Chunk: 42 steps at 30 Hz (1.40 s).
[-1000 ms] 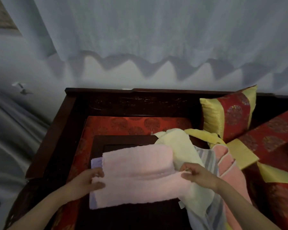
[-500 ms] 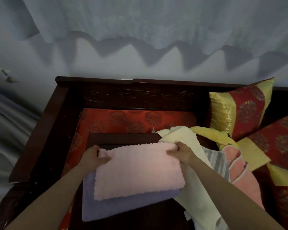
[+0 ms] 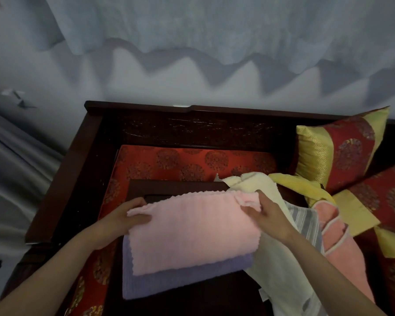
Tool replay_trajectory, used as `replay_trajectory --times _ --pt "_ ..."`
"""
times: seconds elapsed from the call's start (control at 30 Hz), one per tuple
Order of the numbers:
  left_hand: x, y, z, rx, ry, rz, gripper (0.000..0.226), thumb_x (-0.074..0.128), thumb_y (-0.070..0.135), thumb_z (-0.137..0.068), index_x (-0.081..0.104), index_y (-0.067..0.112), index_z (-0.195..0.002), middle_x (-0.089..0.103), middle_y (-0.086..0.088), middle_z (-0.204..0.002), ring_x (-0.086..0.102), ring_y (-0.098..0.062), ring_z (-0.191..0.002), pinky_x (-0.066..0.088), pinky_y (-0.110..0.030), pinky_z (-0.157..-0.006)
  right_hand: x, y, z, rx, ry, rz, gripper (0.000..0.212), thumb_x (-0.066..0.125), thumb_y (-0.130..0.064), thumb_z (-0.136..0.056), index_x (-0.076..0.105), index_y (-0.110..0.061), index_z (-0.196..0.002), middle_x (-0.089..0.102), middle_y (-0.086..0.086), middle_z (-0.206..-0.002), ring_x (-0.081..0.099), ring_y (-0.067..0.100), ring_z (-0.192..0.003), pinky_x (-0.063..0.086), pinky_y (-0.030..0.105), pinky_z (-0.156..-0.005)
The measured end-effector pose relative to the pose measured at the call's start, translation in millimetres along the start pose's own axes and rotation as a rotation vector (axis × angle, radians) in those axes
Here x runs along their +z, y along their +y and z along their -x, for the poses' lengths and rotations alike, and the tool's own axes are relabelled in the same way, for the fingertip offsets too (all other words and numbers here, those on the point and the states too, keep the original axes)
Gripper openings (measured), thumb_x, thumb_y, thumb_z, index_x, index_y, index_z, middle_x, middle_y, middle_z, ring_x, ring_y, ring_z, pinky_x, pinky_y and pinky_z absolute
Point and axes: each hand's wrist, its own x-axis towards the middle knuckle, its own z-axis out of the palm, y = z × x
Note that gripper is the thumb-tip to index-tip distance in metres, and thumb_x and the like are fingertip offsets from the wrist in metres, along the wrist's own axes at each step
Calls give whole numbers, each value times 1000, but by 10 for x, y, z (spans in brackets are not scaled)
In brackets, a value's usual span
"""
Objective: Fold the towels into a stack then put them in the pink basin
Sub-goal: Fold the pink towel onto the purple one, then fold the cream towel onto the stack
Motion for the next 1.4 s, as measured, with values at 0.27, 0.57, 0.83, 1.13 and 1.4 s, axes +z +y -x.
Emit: replay_trajectory --times 0.27,0.57,0.83,1.13,1.4 --pt "-174 -279 403 -81 135 88 45 87 48 -49 69 22 -81 71 -8 -87 69 -23 -78 51 -35 -69 196 -172 -5 54 -155 -18 13 67 -29 -86 64 -26 -98 70 -11 -90 64 10 -85 44 18 -66" --pt "13 -840 -11 -19 669 -554 37 73 24 -79 52 11 -108 58 -6 -97 57 -29 -94 45 -36 -73 741 107 -84 32 214 478 49 52 -52 -87 46 -19 -123 54 2 -118 52 24 -108 47 40 -84" --pt "506 -639 -343 361 593 -1038 33 50 30 -78 60 10 -102 63 -11 -102 58 -33 -93 52 -46 -71 -137 616 33 279 388 309 41 63 -29 -84 52 -8 -119 55 13 -121 49 32 -117 42 45 -91" --pt "1815 371 -1579 468 247 -873 31 53 11 -85 55 2 -115 57 -18 -115 51 -35 -112 38 -38 -96 -504 1081 -7 453 282 250 39 59 -43 -79 57 -11 -101 62 10 -109 58 29 -96 47 37 -82" --pt "2293 572 -2000 26 122 -712 29 65 29 -85 58 4 -100 58 -11 -88 57 -27 -85 42 -28 -63 -585 1252 39 372 228 187 25 51 -31 -77 37 -27 -57 55 7 -82 51 23 -78 35 28 -66"
